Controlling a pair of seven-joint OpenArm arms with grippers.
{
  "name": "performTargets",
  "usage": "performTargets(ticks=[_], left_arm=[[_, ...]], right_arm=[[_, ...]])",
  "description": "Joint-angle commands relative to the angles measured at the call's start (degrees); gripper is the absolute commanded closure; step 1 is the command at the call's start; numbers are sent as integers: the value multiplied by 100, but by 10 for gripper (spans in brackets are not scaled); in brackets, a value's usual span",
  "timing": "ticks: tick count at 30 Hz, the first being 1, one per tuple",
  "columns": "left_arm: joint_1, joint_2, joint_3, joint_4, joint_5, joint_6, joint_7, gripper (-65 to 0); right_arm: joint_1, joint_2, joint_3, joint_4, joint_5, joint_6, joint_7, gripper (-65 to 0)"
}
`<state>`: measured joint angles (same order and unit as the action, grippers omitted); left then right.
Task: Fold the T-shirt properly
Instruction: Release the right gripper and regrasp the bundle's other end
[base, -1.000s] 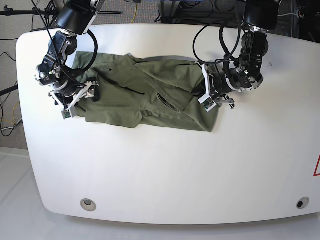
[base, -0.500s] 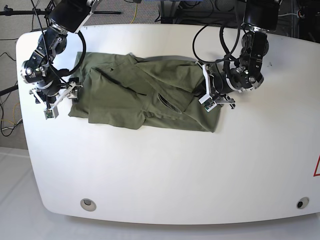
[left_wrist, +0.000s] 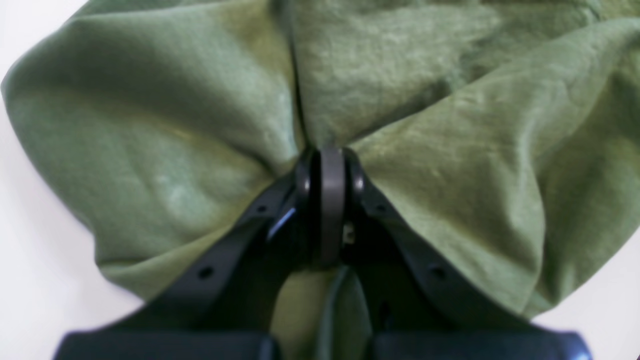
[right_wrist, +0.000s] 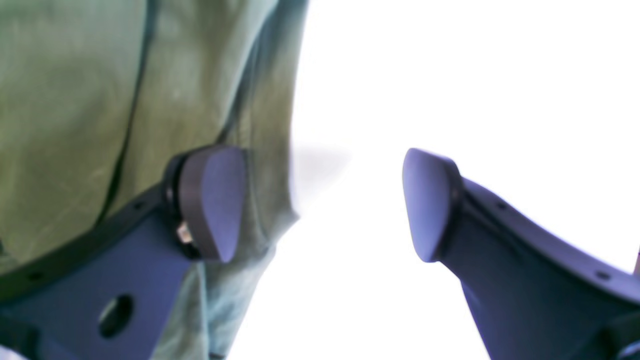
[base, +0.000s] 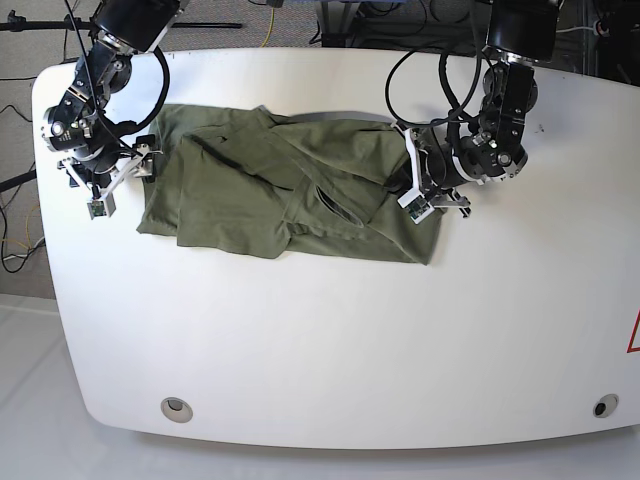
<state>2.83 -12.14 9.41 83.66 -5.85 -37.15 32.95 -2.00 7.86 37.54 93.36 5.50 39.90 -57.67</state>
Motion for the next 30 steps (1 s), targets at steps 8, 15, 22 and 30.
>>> performTargets(ticks=[8,15,22,30], left_arm=[[135,-127,4,-194,985,238,1079,0],[135,-127,4,-203,985,238,1079,0],[143,-127,4,-203,985,238,1070,0],[152,-127,4,-203,985,238,1070,0]], right_arm=[[-138,80,22,110,70,10,-92,-465],[-130,71,22,110,395,10,-462,-462],[-112,107,13,-286,1099,10,-717,-461],[-51,326,-4,-1182,2092,10,-717,-461]])
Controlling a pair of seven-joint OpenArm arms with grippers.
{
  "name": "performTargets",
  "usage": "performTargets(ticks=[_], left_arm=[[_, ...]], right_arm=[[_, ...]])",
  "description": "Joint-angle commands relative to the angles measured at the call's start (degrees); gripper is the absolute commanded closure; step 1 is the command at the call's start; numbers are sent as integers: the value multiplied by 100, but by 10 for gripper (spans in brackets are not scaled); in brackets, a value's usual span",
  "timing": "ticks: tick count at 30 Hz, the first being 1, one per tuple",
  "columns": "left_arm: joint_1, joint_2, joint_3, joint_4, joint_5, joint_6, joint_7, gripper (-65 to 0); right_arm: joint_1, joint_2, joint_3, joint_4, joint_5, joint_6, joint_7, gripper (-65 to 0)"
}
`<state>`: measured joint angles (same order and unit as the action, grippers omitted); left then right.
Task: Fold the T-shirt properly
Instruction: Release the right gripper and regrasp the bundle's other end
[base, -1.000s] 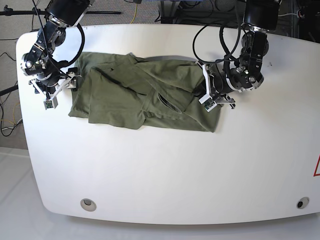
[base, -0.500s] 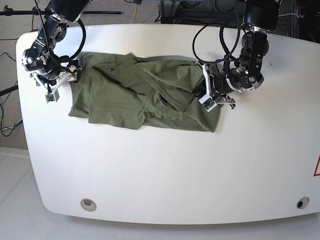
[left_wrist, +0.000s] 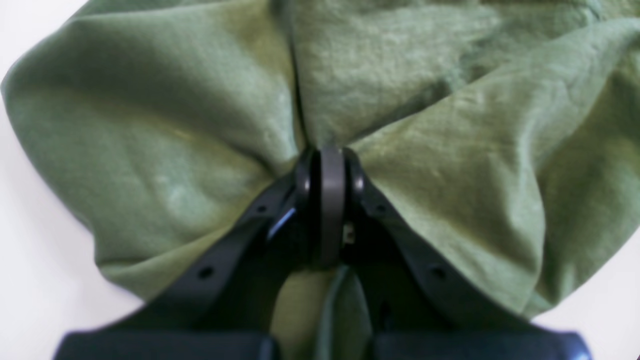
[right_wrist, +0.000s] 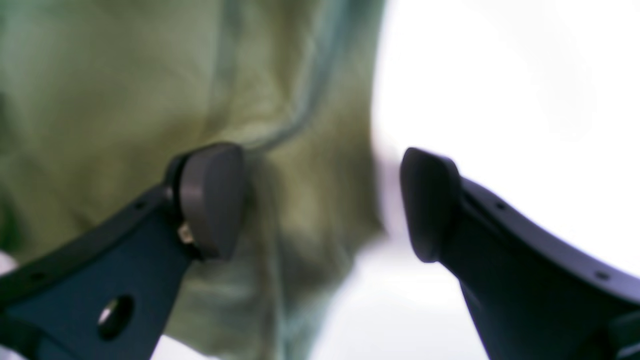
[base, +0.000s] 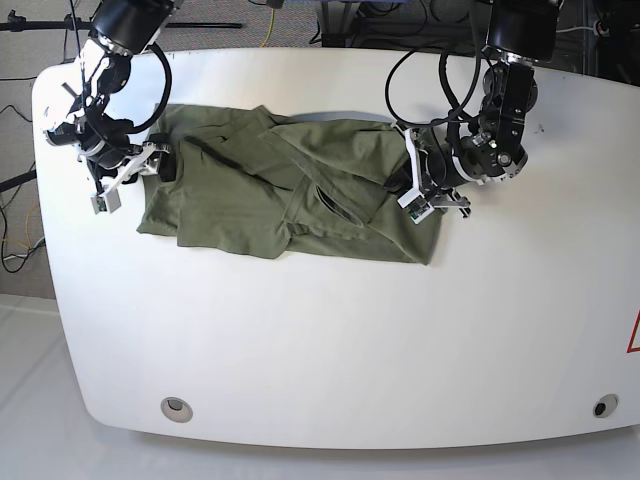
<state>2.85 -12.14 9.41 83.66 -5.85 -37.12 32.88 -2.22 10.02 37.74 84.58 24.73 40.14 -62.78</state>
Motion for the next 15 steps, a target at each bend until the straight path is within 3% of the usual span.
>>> performTargets(ticks=[1,8,15], left_arm=[[150,-127,4,-203,985,235,1076,0],[159,-127,4,-203,985,235,1076,0],[159,-127,4,-203,985,235,1076,0]], right_arm=[[-29,154,-33,-409,318,-14,-205,-461],[-29,277,-51,-611,1065,-14,-214,-460],[-20,277,-59,-594,1171,-14,-311,-460]])
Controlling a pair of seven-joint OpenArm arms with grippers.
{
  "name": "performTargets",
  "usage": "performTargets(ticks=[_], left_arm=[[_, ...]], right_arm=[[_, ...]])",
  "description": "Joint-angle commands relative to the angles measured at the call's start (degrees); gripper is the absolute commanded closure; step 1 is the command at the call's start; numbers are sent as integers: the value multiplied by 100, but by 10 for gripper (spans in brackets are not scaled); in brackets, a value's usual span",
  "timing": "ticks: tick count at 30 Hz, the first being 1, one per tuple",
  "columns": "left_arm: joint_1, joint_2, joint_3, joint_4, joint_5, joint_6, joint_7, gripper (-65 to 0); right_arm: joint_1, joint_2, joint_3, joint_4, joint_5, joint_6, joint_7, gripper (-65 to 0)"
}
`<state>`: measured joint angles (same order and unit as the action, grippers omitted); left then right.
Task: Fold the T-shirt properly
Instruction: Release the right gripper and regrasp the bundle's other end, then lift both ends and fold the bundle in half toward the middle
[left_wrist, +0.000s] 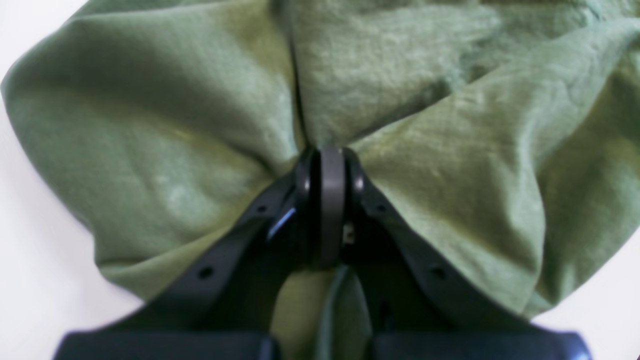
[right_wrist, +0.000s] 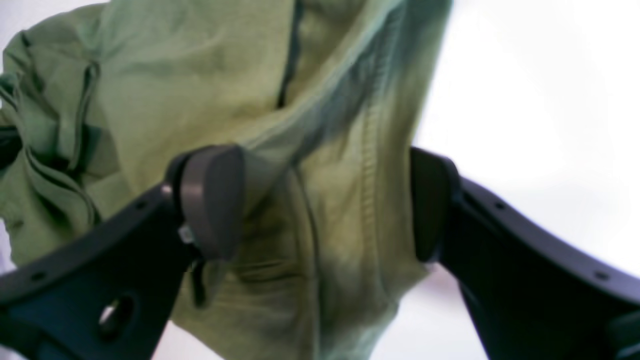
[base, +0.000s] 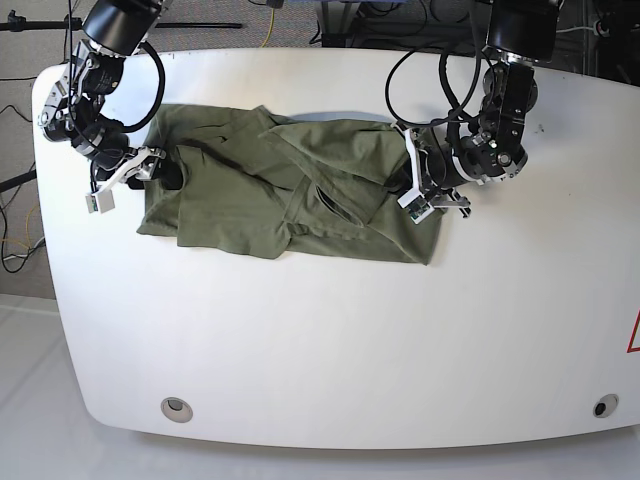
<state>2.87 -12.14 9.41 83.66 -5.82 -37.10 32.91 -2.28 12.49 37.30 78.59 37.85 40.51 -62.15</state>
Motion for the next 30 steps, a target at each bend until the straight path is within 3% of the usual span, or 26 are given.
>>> performTargets(ticks=[1,15,18,24,30], left_arm=[[157,-127,4,-203,982,233,1074,0],[165,-118,13,-203,982,233,1074,0],[165,-118,13,-203,974,233,1074,0],[165,-118,13,-203,974,233,1074,0],[227,-118,13,-203,974,233,1074,0]], right_arm=[[-13,21,-16,5,-141,-51,-418,-460],[-40,-207,-438,515,-132,-51,-532,-440],[-31,-278,-455,533,-132,-51,-532,-349],[-5,-295,-508,533,-141,-51,-532,0],[101,-278,-596,656,-149,-51,-550,-24]])
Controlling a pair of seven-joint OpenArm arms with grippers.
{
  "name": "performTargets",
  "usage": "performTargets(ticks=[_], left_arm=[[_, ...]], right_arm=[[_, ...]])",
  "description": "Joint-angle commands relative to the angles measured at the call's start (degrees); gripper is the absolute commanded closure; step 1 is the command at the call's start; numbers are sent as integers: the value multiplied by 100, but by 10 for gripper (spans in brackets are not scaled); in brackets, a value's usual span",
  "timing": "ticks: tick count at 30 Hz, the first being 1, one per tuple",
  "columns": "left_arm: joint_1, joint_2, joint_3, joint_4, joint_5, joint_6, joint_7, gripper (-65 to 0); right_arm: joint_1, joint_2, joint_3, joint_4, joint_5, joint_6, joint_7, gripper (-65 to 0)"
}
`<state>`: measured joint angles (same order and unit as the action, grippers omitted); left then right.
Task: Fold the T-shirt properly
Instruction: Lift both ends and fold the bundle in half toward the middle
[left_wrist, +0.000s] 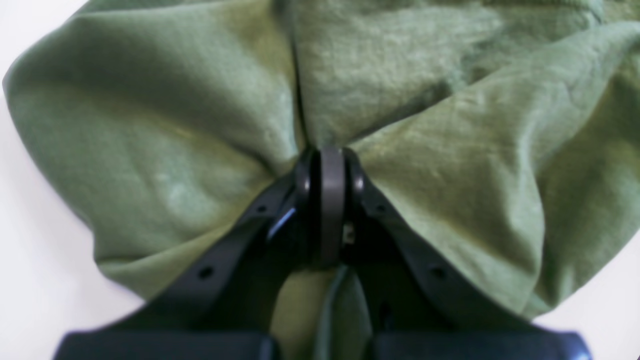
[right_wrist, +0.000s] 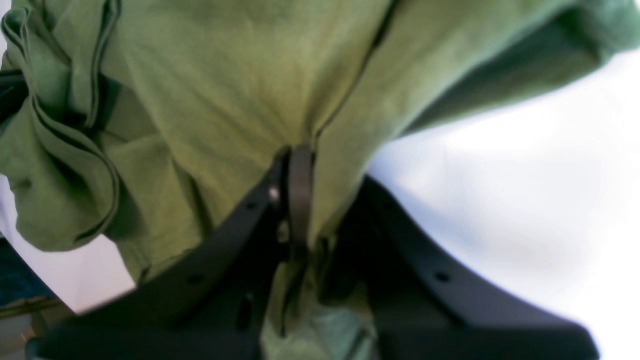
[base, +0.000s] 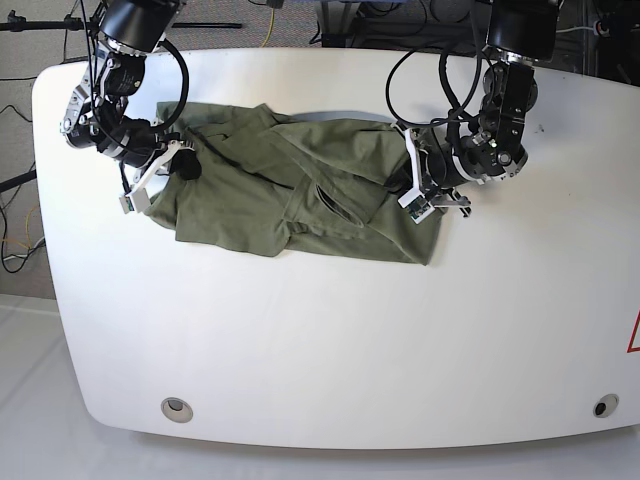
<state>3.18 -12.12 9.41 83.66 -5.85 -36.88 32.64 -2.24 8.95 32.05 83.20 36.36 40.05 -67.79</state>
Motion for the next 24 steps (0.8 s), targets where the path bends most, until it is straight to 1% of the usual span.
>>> performTargets(ticks=[1,5,9,13,17,20,24], left_arm=[[196,-120,13,-203,976,211,1101,0],[205,-50,39,-203,967,211,1101,0],[205,65,92,-203,985,211,1092,0],[205,117,171,-212,985,211,1092,0],[205,223,303,-212,985,229,1092,0],[205,249,373,-212,985,229,1092,0],[205,390,461,-212,993,238,1101,0]], right_arm=[[97,76,-98,291,-1,-5,14,-13],[70,50,-159,836,17,-5,-30,0],[97,24,-353,1408,17,-5,-276,0],[184,-223,-590,1900,-1,-5,-505,0],[228,-398,-924,2243,-1,-5,-663,0],[246,-521,-1346,2419,17,-5,-663,0],[395,-724,-1821,2489,17,-36,-654,0]])
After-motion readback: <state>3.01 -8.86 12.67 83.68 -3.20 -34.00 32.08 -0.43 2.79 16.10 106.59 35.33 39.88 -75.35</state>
